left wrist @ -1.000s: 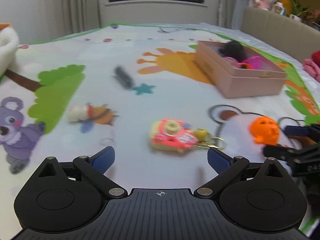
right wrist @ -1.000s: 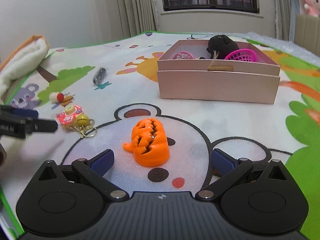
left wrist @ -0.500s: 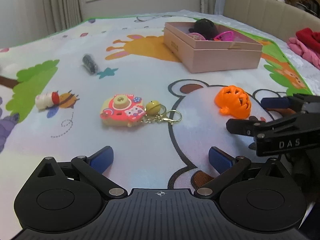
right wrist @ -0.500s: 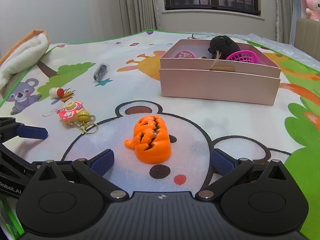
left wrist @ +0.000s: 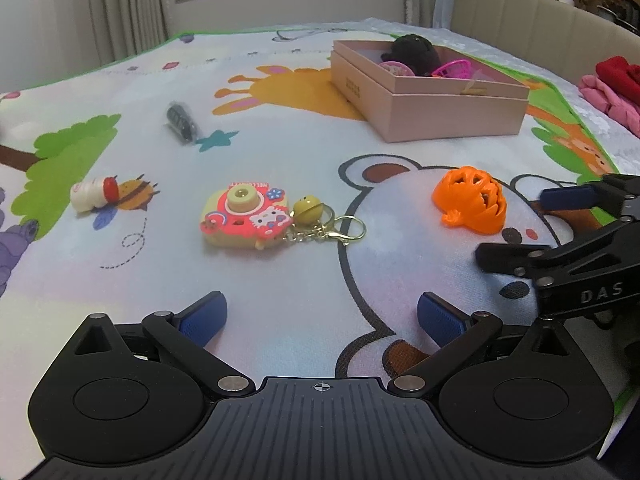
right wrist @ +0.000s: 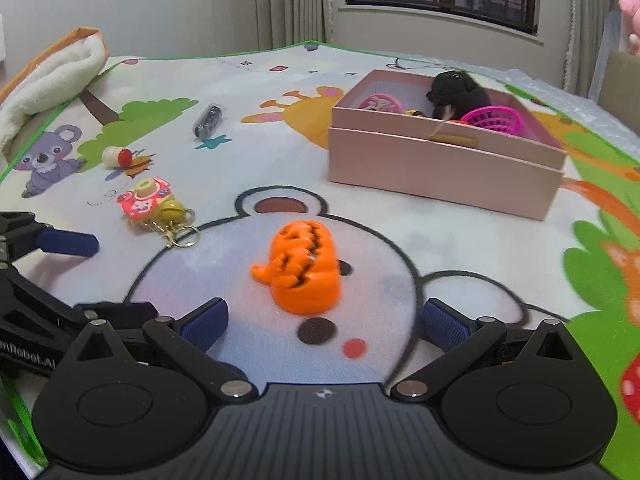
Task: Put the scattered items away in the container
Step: 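Move the right tool back toward the orange pumpkin toy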
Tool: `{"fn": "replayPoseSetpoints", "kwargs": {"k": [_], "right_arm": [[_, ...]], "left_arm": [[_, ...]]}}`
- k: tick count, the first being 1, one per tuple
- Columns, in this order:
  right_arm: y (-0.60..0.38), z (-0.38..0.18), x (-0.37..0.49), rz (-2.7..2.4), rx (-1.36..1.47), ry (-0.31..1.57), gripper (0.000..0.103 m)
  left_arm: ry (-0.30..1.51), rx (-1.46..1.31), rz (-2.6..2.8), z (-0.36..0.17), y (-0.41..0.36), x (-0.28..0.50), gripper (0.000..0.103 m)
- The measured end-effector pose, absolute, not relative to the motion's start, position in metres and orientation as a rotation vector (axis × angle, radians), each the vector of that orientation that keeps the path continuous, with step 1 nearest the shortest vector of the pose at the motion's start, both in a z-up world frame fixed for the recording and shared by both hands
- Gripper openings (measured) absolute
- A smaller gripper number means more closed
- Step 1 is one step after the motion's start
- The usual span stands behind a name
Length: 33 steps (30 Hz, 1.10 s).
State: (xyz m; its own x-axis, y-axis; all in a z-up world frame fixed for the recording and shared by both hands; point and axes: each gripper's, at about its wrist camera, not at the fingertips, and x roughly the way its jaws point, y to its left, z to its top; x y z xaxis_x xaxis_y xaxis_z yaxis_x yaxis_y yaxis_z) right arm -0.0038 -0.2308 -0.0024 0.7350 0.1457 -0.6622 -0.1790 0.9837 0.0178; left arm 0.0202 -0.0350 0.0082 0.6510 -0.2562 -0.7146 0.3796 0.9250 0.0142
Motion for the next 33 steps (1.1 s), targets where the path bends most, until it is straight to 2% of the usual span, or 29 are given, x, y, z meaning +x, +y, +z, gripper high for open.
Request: {"fn": "replayPoseSetpoints", "kwargs": {"k": [12,15,21,24,29,33], "right_arm": [[-0.250,0.008,-0.028,0.141,-0.032,0.643,0.103],[-0.236,0.012,-0.017,0.181,-0.038,0.648,0.099],[-0.219,0.002,-0.004,0.017,-0.334,0.624,0.097],[-0.241,0.002,0.001,-0.165,-0.376,0.609,0.097],[-0.270,0.024,-0.005,-0.110,-0.111,0.607,0.094],[-0.250,0.029,0.000,0.027,0.032,0.610,0.091]], "left_arm": [[0.767,0.153,-0.356,0.008,-0.034,0.018,0.103],[0.766,0.145,-0.362,0.008,-0.032,0.018,0.103],[0.761,0.138,-0.370,0.007,-0.030,0.017,0.103],[0.753,0.135,-0.369,0.006,-0.030,0.016,0.103],[0.747,0.126,-0.373,0.005,-0.029,0.017,0.103],[0.744,0.121,-0.378,0.005,-0.027,0.016,0.103]]}}
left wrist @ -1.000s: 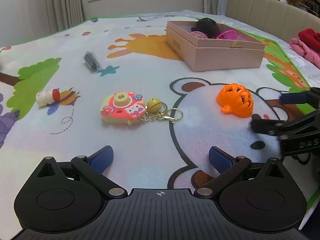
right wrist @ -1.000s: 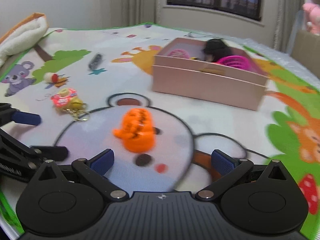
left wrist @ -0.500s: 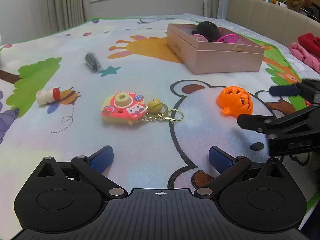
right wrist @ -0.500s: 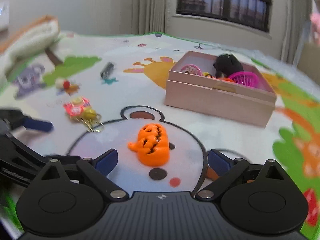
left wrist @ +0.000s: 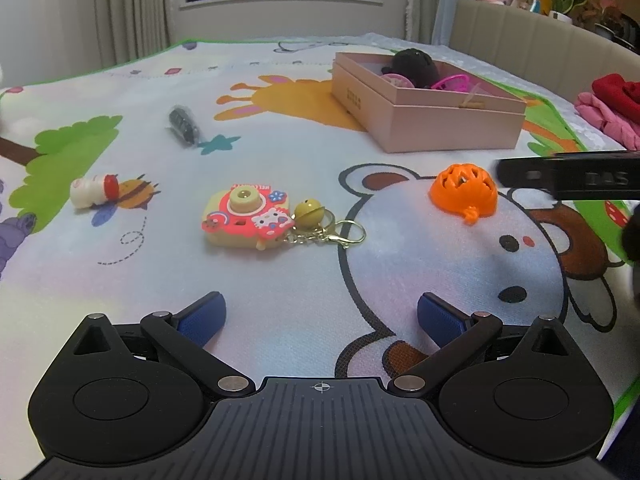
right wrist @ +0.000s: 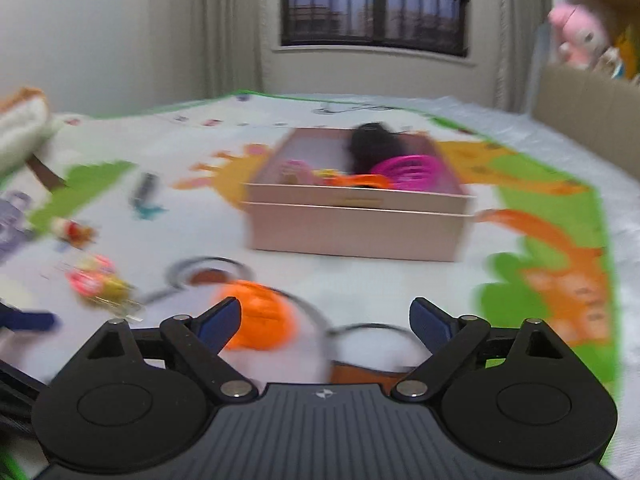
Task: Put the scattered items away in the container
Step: 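Move the right tool back toward the orange pumpkin toy, then grasp the orange pumpkin with the right tool while the left tool reaches the pink keychain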
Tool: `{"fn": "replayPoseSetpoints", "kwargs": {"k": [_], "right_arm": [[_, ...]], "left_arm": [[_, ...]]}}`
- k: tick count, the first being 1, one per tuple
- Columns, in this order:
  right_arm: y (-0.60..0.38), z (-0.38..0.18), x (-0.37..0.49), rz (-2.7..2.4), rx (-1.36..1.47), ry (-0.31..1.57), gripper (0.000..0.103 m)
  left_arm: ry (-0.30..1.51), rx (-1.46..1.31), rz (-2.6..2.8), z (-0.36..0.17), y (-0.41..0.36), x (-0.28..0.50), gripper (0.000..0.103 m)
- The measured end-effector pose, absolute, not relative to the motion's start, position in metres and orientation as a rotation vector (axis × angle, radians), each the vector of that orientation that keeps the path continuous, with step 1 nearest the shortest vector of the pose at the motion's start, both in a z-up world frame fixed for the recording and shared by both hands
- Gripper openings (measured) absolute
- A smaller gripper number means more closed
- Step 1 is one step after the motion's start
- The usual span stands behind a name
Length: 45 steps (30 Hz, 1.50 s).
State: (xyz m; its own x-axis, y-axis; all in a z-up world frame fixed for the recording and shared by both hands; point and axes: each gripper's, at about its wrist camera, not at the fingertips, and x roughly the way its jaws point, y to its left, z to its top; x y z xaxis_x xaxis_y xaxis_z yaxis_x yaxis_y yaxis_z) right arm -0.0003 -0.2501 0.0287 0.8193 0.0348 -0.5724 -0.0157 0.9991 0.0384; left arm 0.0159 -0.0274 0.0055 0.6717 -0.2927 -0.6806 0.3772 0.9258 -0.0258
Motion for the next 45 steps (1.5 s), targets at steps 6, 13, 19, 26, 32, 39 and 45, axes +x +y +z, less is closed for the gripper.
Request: {"fn": "replayPoseSetpoints", "kwargs": {"k": [6,13,19,26,32,39,45], "right_arm": [[-0.210,0.009,0.031,0.073,-0.036,0.692,0.055],[-0.223,0.010,0.013,0.063,-0.024,0.681,0.056],[-0.245,0.004,-0.006,0.010,-0.038,0.678,0.056],[-0.245,-0.004,-0.013,-0.008,-0.060,0.631,0.057],[-0.249,-0.007,-0.014,-0.001,-0.040,0.619,0.057],[-0.247,-0.010,-0.013,-0.003,-0.048,0.616,0.058],[-0.247,-0.010,-0.013,-0.004,-0.050,0.616,0.058]], "left_arm": [[0.750,0.118,-0.379,0.007,-0.027,0.017,0.103],[0.755,0.129,-0.374,0.006,-0.029,0.017,0.103],[0.744,0.070,-0.388,0.014,-0.023,0.020,0.103],[0.721,0.062,-0.249,0.027,-0.008,0.055,0.103],[0.722,0.112,-0.134,0.025,0.001,0.082,0.103],[0.734,0.085,-0.097,0.018,0.011,0.091,0.103],[0.734,0.097,-0.125,0.020,0.004,0.109,0.103]]}}
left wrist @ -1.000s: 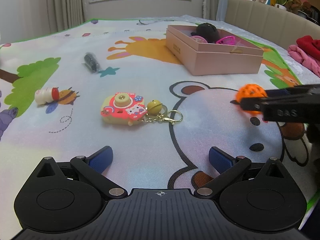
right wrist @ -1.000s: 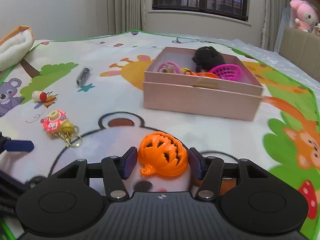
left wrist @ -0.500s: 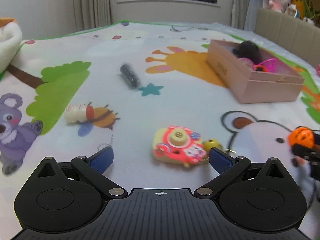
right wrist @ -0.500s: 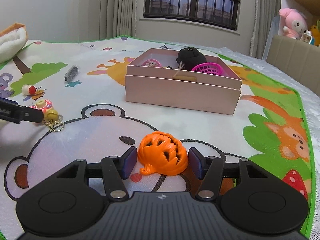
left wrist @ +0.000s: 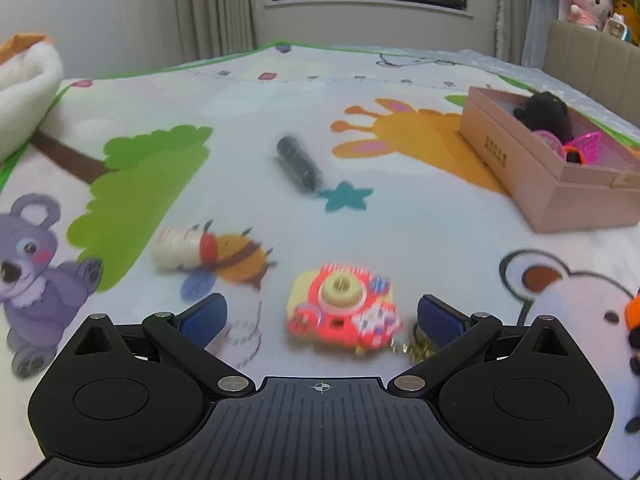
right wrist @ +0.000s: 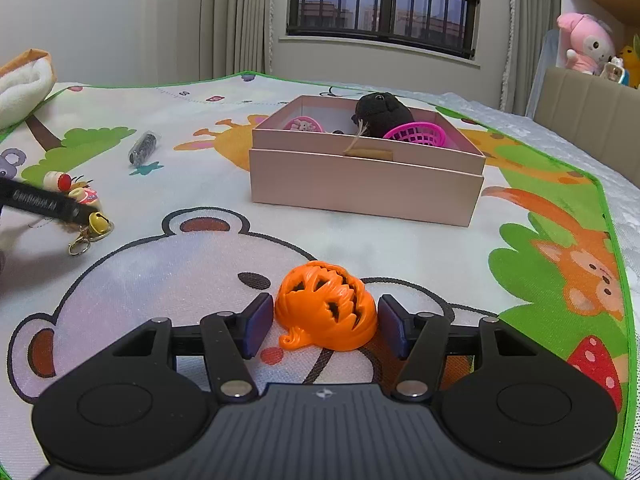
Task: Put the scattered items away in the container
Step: 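Grasp the orange pumpkin with the right tool while the left tool reaches the pink keychain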
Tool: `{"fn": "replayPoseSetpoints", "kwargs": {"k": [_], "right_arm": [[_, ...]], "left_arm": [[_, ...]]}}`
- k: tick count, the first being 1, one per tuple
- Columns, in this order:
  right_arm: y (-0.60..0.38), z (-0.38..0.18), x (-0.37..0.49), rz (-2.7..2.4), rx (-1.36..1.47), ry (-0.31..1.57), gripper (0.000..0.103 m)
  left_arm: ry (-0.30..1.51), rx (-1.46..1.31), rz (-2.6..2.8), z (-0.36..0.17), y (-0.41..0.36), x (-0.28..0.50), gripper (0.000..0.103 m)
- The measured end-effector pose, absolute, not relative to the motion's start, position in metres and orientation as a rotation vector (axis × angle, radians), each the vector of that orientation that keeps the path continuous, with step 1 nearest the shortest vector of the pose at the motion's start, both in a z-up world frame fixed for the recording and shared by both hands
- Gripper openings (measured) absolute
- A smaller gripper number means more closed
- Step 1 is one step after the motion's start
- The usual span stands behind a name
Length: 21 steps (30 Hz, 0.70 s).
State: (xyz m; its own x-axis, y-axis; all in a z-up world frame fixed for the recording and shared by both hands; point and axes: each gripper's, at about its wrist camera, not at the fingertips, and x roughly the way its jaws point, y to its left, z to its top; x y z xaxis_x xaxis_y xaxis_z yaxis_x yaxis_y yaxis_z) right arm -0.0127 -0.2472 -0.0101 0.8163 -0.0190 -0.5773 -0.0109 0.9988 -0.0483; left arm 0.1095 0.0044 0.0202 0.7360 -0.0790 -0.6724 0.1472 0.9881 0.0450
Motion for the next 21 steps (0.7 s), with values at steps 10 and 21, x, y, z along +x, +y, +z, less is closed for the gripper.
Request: {"fn": "replayPoseSetpoints", "kwargs": {"k": [10,21], "right_arm": [[-0.248,-0.011,-0.013,-0.002,-0.042,0.616,0.059],[-0.248,-0.011,-0.014,-0.003,-0.043,0.614,0.059]], "left_arm": [[0.760,0.272,-0.248,0.019,-0.007,0.080,0.103],[0.742,0.193,-0.361,0.037,0.021,0.060,0.103]]}}
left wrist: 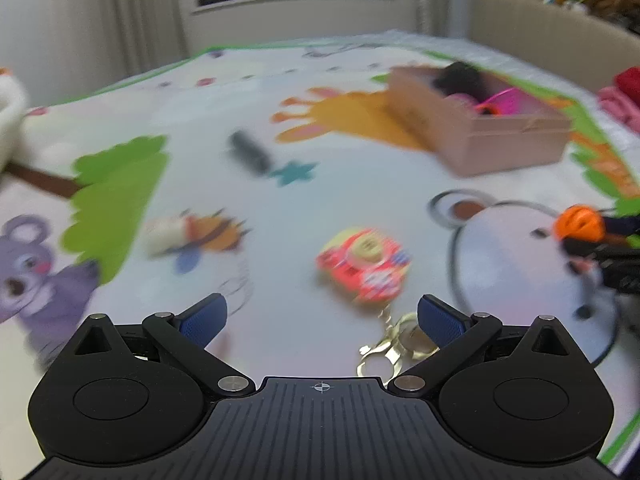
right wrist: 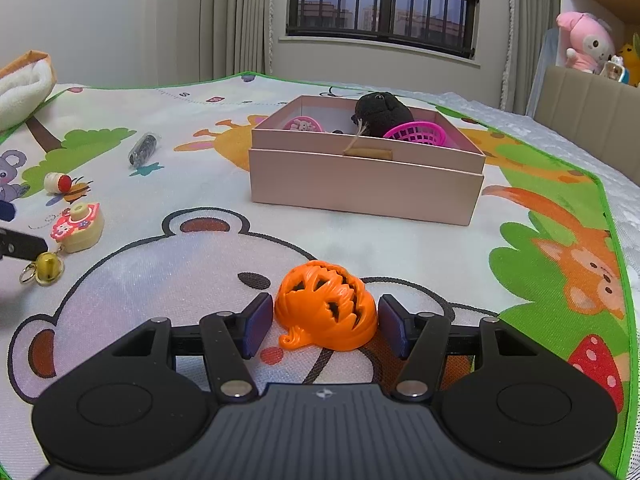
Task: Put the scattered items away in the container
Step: 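Grasp the orange pumpkin with the right tool while the left tool reaches the pink keychain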
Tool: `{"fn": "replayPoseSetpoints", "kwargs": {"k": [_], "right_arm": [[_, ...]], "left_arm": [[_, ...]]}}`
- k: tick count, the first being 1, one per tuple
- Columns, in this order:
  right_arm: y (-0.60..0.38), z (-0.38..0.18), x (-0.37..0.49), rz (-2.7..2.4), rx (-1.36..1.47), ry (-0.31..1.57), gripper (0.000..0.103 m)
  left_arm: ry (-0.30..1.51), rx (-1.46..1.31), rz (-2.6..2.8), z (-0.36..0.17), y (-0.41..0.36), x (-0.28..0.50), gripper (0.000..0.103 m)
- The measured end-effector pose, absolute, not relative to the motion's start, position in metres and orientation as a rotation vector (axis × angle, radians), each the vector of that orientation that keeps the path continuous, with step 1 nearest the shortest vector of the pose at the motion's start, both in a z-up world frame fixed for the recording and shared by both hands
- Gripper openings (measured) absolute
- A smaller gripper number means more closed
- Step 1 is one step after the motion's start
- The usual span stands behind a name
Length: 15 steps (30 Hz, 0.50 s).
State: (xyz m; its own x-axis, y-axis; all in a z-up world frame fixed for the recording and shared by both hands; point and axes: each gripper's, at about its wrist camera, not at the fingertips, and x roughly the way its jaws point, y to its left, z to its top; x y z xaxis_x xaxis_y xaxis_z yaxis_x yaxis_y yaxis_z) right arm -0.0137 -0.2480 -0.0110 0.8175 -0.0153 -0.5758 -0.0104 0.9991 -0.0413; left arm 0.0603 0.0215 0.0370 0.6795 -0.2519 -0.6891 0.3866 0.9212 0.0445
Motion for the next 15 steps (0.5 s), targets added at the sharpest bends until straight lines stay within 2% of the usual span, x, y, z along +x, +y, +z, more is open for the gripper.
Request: {"fn": "replayPoseSetpoints", "kwargs": {"k": [7,15], "right_arm": [[-0.248,-0.011,-0.014,-0.005,-0.044,0.614,0.059],[-0.251,-0.012,-0.013,0.003,-0.022,0.614,0.060]], "left_arm": [[0.788,0.236,-0.490,0.024,-0.009,0.082,0.103],[0.831,0.154,-0.579,0.018,-0.020,0.054,0.103]]}}
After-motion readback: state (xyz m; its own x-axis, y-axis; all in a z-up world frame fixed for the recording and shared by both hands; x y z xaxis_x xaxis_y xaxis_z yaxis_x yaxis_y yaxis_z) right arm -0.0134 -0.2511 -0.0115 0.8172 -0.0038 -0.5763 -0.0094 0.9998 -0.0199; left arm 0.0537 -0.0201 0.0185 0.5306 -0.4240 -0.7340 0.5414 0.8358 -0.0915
